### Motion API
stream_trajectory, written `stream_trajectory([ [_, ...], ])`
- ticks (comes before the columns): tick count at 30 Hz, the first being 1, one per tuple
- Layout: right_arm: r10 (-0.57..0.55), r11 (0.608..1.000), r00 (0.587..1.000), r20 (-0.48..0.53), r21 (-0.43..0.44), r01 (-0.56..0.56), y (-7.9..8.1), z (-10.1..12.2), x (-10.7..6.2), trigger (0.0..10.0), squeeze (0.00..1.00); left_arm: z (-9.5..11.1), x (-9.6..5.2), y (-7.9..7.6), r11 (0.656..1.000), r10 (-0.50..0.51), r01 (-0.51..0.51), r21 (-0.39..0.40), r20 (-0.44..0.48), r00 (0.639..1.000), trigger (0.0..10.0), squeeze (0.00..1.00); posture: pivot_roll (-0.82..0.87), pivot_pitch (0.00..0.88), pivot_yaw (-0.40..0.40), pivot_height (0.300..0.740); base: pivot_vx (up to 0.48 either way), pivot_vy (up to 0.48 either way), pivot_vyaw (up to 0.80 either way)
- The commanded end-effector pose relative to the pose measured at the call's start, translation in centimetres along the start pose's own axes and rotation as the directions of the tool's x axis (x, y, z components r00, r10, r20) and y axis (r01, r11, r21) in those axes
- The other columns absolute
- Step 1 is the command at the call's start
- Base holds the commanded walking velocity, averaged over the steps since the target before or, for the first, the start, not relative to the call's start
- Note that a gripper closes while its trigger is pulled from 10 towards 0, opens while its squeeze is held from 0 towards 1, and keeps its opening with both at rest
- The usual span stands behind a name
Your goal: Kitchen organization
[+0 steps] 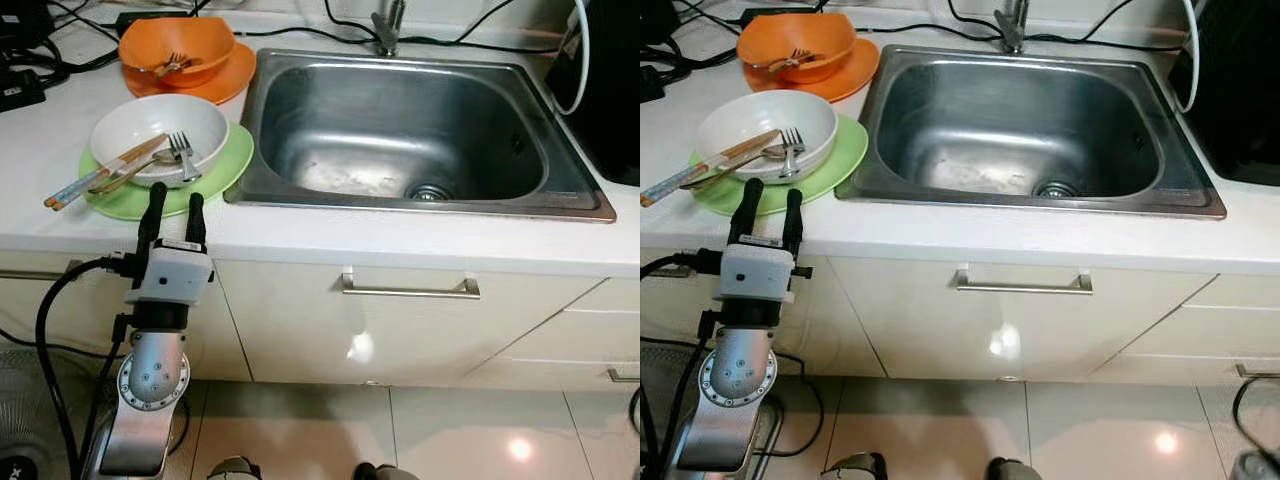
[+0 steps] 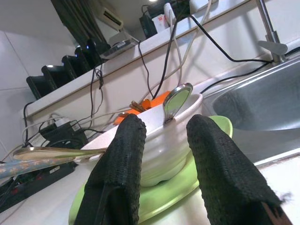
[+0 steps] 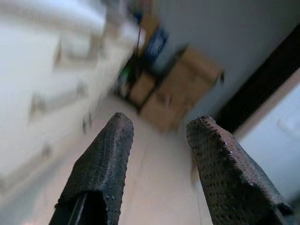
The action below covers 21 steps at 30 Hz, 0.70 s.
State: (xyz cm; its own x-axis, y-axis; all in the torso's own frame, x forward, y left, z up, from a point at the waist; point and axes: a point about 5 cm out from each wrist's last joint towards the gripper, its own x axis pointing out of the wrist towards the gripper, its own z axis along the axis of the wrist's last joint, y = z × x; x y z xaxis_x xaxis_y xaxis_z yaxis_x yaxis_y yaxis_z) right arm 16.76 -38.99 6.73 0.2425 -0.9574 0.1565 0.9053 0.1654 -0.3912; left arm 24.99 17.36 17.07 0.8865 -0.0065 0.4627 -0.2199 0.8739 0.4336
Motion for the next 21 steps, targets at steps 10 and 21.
stream_trajectory([
  [10,0.220,0.920,0.917,0.333,0.243,-0.309,5.4,10.8,-2.5,10.0,0.00,0.7,0.4,-0.5,0.999,-0.001,0.001,-0.034,0.011,1.000,10.0,0.00,0.08,0.123,-0.055,0.740,0.000,0.000,0.00],
  [21,0.467,0.715,0.760,0.452,0.313,-0.625,8.8,14.3,-6.8,10.0,0.00,1.1,0.6,-1.1,0.999,-0.017,0.018,-0.047,0.020,1.000,10.0,0.00,0.10,0.119,-0.053,0.740,0.000,0.000,0.00],
])
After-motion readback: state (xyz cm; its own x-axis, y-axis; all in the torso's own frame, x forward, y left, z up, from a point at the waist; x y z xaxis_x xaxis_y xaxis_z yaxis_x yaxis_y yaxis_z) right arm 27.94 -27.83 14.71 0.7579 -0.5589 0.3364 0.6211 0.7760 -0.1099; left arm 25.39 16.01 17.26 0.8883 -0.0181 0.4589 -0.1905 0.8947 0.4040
